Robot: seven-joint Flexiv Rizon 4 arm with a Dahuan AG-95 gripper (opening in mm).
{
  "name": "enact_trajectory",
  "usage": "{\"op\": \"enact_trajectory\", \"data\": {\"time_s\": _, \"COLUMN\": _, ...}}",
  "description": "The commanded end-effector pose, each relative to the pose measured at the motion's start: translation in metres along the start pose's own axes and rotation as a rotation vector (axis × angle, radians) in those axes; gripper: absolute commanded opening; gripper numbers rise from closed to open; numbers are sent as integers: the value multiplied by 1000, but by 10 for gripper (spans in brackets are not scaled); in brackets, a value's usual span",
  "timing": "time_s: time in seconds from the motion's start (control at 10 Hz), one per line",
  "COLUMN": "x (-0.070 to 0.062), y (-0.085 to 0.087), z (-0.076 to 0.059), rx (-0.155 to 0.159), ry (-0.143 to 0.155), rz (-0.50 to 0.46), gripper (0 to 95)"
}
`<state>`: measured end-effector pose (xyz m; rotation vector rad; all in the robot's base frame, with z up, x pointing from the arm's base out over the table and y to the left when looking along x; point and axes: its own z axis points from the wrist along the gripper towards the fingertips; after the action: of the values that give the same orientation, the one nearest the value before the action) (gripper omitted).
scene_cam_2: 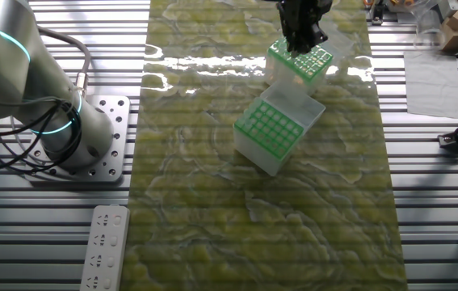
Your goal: Transfer all large pipette tips from one holder to another
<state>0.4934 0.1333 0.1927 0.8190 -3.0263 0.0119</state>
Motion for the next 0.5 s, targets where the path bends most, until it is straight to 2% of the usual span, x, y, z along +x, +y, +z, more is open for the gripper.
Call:
{"op": "enact_trajectory", "data": {"time_s": 0.1, "x": 1, "y": 1, "z": -13, "rx": 5, "ry": 4, "rz": -12, "gripper": 0}}
{"op": "enact_trajectory", "data": {"time_s": 0.5, "x": 5, "y": 0, "z": -48, "rx": 6, "ry": 5, "rz": -37, "gripper": 0}}
